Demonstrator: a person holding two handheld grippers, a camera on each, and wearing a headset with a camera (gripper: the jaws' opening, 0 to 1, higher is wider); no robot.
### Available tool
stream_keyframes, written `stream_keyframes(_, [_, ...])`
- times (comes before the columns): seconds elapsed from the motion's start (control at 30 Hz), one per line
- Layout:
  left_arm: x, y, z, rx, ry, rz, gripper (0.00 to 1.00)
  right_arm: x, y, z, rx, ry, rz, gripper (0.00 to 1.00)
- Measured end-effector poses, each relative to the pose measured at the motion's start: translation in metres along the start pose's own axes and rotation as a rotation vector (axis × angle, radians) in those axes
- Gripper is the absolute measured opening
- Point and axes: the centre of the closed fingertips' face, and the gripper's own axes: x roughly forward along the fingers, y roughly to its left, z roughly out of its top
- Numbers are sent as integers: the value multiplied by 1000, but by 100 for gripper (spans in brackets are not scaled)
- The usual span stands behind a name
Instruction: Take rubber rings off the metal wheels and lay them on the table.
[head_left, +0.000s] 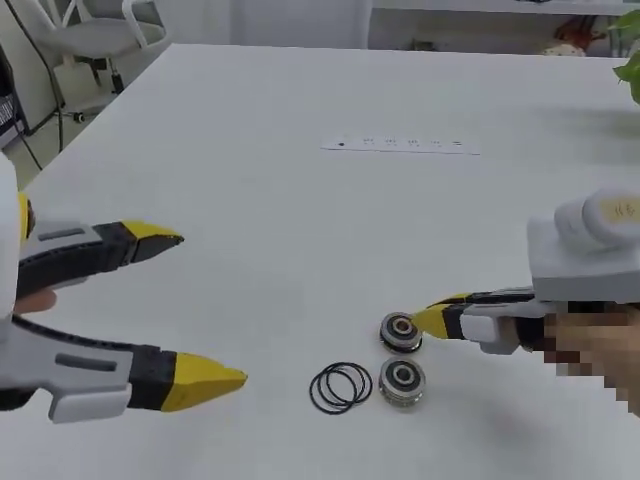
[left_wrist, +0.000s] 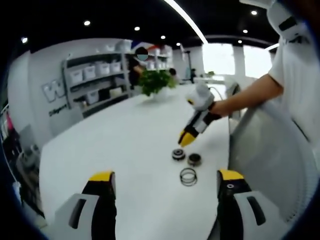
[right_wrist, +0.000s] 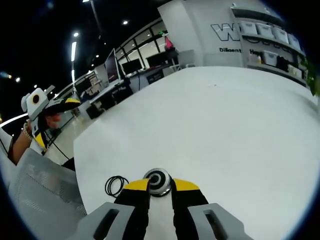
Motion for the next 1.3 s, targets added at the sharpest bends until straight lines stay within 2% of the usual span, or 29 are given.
stream_keyframes(0.1, [6, 6, 14, 28, -18, -8, 84, 1, -1, -8, -19, 33, -3, 15])
stream_keyframes(0.23, [15, 10, 32, 77, -36, -25, 83, 3, 0, -11, -41, 46, 12, 17])
stream_keyframes(0.43, [31, 13, 52, 123, -52, -60, 82, 5, -2, -17, -88, 72, 9, 22])
stream_keyframes(0.67, [59, 6, 76, 178, -81, -117, 78, 8, -3, -17, -121, 66, 15, 25])
stream_keyframes(0.73, [72, 4, 81, 210, -94, -123, 73, 8, -4, -17, -136, 63, 13, 27])
stream_keyframes(0.8, [86, 2, 82, 237, -93, -123, 66, 8, -4, -18, -144, 65, 16, 28])
stream_keyframes(0.97, [116, -12, 89, 228, -127, -160, 64, 9, -5, -19, -170, 66, 17, 28])
stream_keyframes(1.07, [130, -16, 88, 223, -129, -181, 59, 10, -5, -18, -187, 63, 22, 27])
stream_keyframes(1.13, [143, -14, 82, 222, -120, -179, 57, 10, -5, -18, -195, 62, 25, 27])
stream_keyframes(1.2, [154, -6, 71, 220, -97, -156, 56, 11, -6, -19, -204, 61, 28, 27])
stream_keyframes(1.3, [169, 0, 55, 152, -90, -146, 53, 12, -7, -19, -212, 62, 30, 26])
